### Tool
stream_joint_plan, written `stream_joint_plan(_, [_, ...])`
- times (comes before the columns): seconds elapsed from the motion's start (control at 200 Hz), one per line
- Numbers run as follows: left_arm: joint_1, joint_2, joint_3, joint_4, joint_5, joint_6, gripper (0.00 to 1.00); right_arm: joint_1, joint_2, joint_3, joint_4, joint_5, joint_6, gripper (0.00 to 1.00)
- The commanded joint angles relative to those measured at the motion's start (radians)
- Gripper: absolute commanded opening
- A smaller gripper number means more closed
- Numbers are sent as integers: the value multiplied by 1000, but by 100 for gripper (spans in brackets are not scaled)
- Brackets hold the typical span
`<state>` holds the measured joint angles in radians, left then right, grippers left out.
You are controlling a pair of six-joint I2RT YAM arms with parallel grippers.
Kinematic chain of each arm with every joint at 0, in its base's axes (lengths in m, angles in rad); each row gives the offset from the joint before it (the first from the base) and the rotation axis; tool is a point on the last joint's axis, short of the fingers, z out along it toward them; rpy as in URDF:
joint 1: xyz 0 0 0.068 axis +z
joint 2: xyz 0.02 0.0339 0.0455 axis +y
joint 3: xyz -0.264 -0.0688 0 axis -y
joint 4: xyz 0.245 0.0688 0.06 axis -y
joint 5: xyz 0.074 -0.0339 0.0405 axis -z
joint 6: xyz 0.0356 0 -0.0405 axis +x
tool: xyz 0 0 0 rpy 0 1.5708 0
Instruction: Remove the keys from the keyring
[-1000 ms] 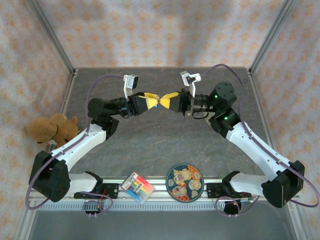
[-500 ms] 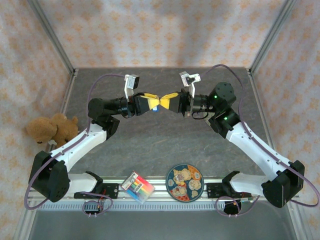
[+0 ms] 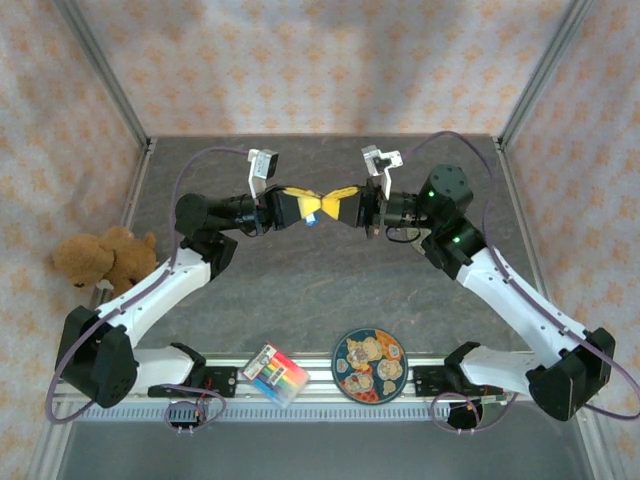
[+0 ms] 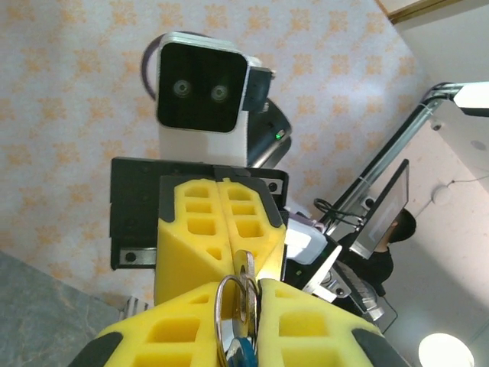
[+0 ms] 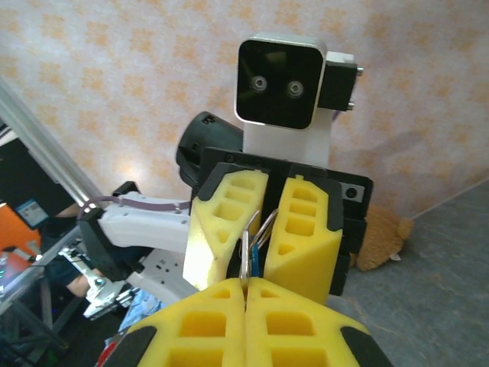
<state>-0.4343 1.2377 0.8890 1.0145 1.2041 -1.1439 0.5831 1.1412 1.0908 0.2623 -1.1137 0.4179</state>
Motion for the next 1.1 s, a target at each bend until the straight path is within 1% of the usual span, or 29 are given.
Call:
stream_joint_plan(0.0, [-7, -107, 24, -286, -25, 262, 0, 12, -31, 40, -176, 93, -128, 0])
stream_joint_plan(0.08, [-6, -176, 28, -476, -89, 422, 0, 29, -37, 60, -266, 147, -181, 0])
stream_joint_plan(0.11, [-8, -194, 24, -505, -110, 455, 0, 38, -41, 61, -286, 169, -200, 0])
stream_joint_plan(0.145, [-8, -212, 17, -510, -131, 463, 0, 50, -49, 54, -293, 190, -218, 0])
stream_joint_plan(0.2, [-8, -221, 3, -471, -146, 440, 0, 70, -73, 21, -262, 220, -223, 0])
stream_joint_plan(0.23, [-9, -218, -5, -429, -154, 404, 0, 80, -83, -2, -220, 233, -213, 0])
stream_joint_plan(0.415, [-10, -137, -55, -8, -188, 116, 0, 164, -144, -147, 39, 343, -200, 0])
stream_joint_plan(0.47, [-12, -115, -50, 46, -189, 75, 0, 193, -146, -166, 76, 378, -204, 0])
stream_joint_plan(0.601, [-20, -105, -41, 52, -206, 75, 0, 253, -140, -215, 174, 476, -183, 0])
stream_joint_plan(0.736, [-24, -121, -48, 46, -229, 89, 0, 302, -122, -316, 400, 560, -118, 0])
stream_joint_plan(0.871, [-26, -131, -50, 32, -238, 99, 0, 356, -82, -350, 523, 620, -97, 0])
stream_joint_plan(0.946, [-28, -132, -51, 27, -238, 104, 0, 382, -56, -336, 536, 630, -90, 0])
stream_joint_plan(1.016, [-28, -137, -52, 20, -235, 107, 0, 384, -49, -327, 526, 650, -82, 0])
stream_joint_plan(1.076, [-27, -151, -57, -1, -238, 125, 0, 382, -64, -318, 489, 675, -96, 0])
stream_joint_plan(1.091, [-27, -156, -57, -11, -240, 133, 2, 380, -68, -315, 473, 678, -97, 0])
